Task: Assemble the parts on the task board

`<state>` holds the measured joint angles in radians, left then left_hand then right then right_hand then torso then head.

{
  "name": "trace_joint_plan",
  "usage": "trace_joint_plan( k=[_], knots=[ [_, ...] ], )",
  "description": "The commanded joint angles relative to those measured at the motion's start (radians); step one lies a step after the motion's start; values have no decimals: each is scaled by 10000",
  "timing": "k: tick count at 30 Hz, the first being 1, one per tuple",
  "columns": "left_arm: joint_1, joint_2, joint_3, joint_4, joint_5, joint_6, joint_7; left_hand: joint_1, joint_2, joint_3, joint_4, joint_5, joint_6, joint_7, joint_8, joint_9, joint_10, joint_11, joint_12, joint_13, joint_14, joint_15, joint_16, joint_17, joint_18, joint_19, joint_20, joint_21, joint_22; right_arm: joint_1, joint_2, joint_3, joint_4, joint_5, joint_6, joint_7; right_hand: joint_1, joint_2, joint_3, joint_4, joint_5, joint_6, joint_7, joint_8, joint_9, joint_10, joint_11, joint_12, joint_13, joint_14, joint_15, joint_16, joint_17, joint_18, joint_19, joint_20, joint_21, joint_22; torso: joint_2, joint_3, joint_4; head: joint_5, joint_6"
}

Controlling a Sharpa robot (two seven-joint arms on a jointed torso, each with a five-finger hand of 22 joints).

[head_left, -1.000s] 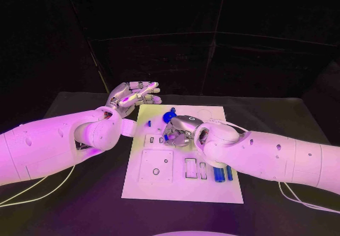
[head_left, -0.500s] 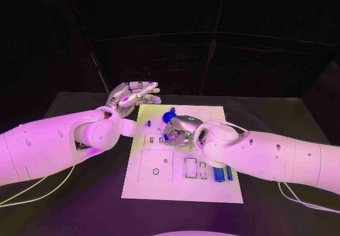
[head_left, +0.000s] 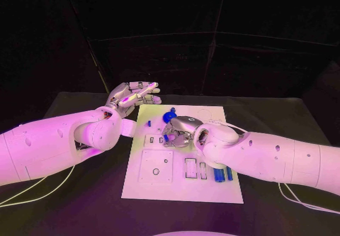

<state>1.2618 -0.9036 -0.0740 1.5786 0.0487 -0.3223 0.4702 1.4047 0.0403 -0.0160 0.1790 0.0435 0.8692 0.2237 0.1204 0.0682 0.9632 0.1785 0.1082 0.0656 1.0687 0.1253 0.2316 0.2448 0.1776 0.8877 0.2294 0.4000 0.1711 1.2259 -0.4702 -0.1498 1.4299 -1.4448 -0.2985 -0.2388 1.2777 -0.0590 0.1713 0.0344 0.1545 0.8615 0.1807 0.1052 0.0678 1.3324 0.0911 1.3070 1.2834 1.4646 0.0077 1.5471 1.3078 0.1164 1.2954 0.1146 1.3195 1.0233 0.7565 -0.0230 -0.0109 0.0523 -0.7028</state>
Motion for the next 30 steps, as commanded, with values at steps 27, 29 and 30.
trace_joint_plan(
  k=[27, 29, 30],
  knots=[
    [16, -30, 9, -68, -266, 211, -113, -26, 189, -47, -87, 57, 865, -325, 150, 72, 942, -337, 109, 71, 756, -309, 98, 300, 86, 577, -205, 206, 36, -37, -466, -40, 493, 488, -1880, 1671, 30, -98, -209, 50, -156, -215, 57, -66, -8, -10, 68, 13, 48, 908, 118, -26, 1986, -161, 44, 91, -26, 40, -13, 3, -3, 30, 27],
    [16, -47, 9, -82, -410, 221, -200, -64, 210, -78, -48, 43, 1034, -380, 151, 55, 1212, -435, 117, 65, 1196, -458, 256, 429, 76, 911, -352, 397, 109, -36, -607, -39, 618, 627, -1928, 2038, 30, -97, -210, 51, -157, -215, 57, -66, -7, 3, 68, 27, 63, 910, 118, -22, 1996, -162, 46, 91, -24, 44, -14, -4, 0, 27, 45],
    [16, -58, 9, -88, -490, 222, -255, -84, 194, -106, -33, 52, 1129, -407, 160, 52, 1400, -491, 153, 78, 1503, -535, 391, 520, 86, 1110, -436, 520, 160, -35, -696, -38, 693, 706, -1944, 2230, 30, -97, -211, 52, -157, -215, 57, -66, -7, 25, 69, 51, 88, 913, 118, -17, 2008, -164, 52, 91, -18, 57, -18, -7, -2, 29, 45]
  ],
)
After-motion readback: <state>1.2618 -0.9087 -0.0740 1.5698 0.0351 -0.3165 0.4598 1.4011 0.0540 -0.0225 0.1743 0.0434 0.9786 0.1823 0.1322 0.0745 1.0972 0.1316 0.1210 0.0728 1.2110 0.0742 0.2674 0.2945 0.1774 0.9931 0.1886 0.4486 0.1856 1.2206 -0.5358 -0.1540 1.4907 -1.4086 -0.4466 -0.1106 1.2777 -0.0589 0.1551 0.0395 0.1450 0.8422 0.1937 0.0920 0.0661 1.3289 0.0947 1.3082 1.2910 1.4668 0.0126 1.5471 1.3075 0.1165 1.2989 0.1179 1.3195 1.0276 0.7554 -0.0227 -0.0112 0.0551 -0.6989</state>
